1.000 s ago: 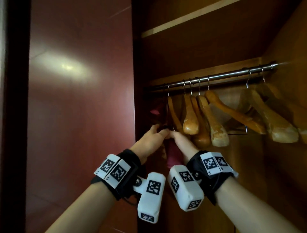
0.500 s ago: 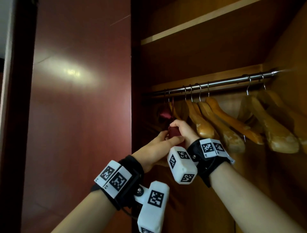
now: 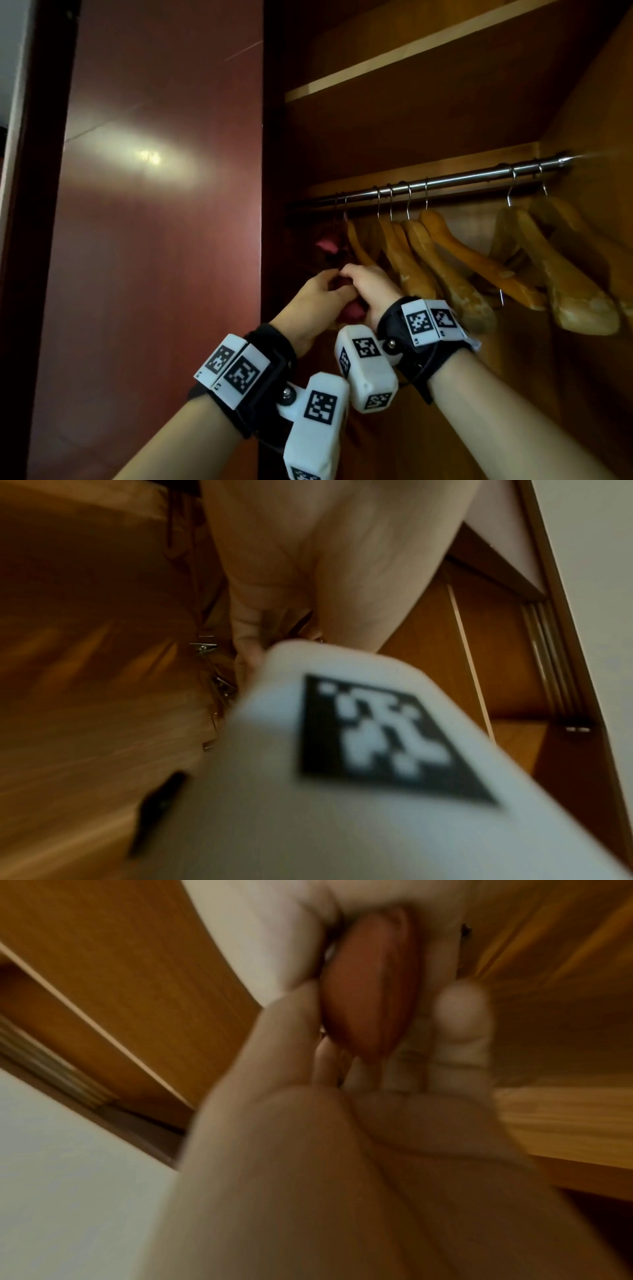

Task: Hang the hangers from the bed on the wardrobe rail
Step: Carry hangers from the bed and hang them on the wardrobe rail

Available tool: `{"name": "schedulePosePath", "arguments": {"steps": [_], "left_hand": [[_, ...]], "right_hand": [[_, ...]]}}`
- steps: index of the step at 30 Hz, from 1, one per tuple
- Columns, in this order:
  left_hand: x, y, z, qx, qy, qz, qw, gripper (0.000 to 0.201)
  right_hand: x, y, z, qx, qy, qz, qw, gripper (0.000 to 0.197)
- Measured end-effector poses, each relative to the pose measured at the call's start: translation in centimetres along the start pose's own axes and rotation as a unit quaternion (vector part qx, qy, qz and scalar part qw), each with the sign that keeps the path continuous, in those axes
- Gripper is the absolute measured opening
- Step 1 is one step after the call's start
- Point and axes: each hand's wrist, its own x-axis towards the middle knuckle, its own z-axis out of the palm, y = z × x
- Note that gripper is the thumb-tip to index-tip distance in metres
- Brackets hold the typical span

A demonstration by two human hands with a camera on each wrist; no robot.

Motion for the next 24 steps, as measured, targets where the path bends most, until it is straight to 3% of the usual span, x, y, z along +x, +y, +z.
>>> {"name": "schedulePosePath", "arguments": {"steps": [4, 8, 12, 14, 20, 24], "left_hand": [[0.2, 0.0, -0.2, -0.025, -0.005, 0.003, 1.0, 0.023], [0.8, -0.1, -0.6, -0.038, 0.019, -0.002, 0.999, 0.042], [0.9, -0.4, -1.0, -0.044, 0.026, 0.007, 0.999, 0.031], [0.9, -0.4, -1.0, -0.039, 0.028, 0.007, 0.999, 0.025], [1.5, -0.9, -1.5, -0.069, 0.048, 0.007, 0.996, 0.03], [1.7, -1.4, -1.8, -0.078, 0.041, 0.015, 0.996, 0.039]], "right_hand": [[1.3, -1.2, -0.2, -0.037, 0.035, -0.01, 0.999, 0.029], [2.3, -2.1, -0.2, -0.054, 0.036, -0.024, 0.998, 0.033], [3.4, -3.1, -0.1, -0.059, 0.036, -0.024, 0.997, 0.031], [4.4, -3.6, -0.3, -0.111, 0.031, -0.078, 0.99, 0.031], [5.9, -5.6, 0.4, -0.147, 0.006, -0.034, 0.989, 0.031], [5.6, -5.7, 1.0, -0.179, -0.003, -0.095, 0.979, 0.044]]}}
